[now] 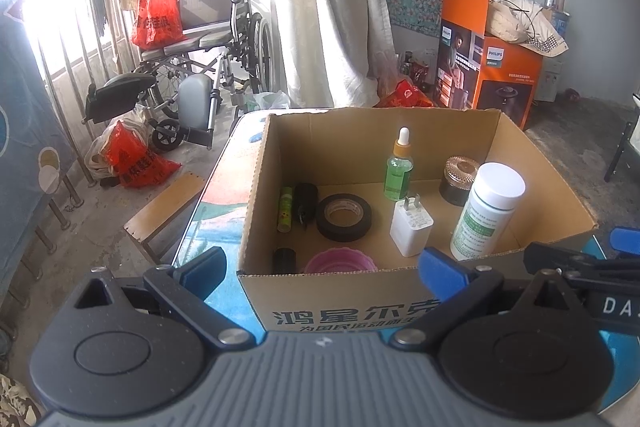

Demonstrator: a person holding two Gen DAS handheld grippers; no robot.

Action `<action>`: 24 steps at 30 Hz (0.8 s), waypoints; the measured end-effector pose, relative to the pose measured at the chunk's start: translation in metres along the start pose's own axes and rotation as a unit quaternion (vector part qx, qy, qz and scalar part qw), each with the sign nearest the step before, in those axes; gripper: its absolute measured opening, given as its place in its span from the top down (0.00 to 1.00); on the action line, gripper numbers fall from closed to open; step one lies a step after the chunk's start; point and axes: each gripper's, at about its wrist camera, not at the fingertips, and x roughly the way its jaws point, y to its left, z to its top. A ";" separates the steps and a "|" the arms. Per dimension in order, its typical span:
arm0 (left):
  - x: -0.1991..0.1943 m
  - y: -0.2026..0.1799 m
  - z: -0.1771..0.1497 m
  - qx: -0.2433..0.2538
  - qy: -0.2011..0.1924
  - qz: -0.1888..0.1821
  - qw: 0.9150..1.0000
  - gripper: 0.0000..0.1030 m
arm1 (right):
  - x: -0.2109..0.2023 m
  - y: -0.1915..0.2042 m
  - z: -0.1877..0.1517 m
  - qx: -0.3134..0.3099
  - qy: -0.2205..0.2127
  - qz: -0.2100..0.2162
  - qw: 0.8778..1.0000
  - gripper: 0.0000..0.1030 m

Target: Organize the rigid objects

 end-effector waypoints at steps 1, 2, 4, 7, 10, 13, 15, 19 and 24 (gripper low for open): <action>0.000 0.000 -0.001 0.000 -0.001 0.000 1.000 0.00 | -0.001 0.000 0.000 0.000 0.000 0.000 1.000 0.01; -0.001 0.000 -0.001 0.000 -0.001 0.000 1.000 0.00 | -0.002 0.000 0.000 0.000 -0.001 -0.001 1.000 0.01; -0.001 -0.001 -0.001 0.000 -0.001 0.000 1.000 0.00 | -0.003 -0.001 0.002 0.000 -0.001 -0.002 1.000 0.01; -0.001 -0.001 -0.001 0.001 -0.001 0.000 1.000 0.00 | -0.004 -0.003 0.002 0.003 0.000 -0.001 1.000 0.01; -0.001 -0.001 -0.001 0.000 -0.001 0.000 1.000 0.00 | -0.005 -0.005 0.002 0.005 0.001 -0.001 1.000 0.01; -0.001 -0.001 -0.001 0.000 -0.001 0.000 1.000 0.00 | -0.005 -0.005 0.002 0.005 0.000 -0.002 1.000 0.01; -0.001 -0.001 0.000 0.000 -0.001 -0.001 1.000 0.00 | -0.005 -0.005 0.002 0.005 0.000 -0.002 1.000 0.01; -0.002 -0.002 0.000 0.001 0.000 -0.001 1.000 0.00 | -0.005 -0.005 0.004 0.005 0.000 -0.003 1.000 0.01; -0.002 -0.002 0.001 0.001 0.000 -0.001 1.000 0.00 | -0.006 -0.007 0.003 0.008 0.003 -0.003 1.000 0.01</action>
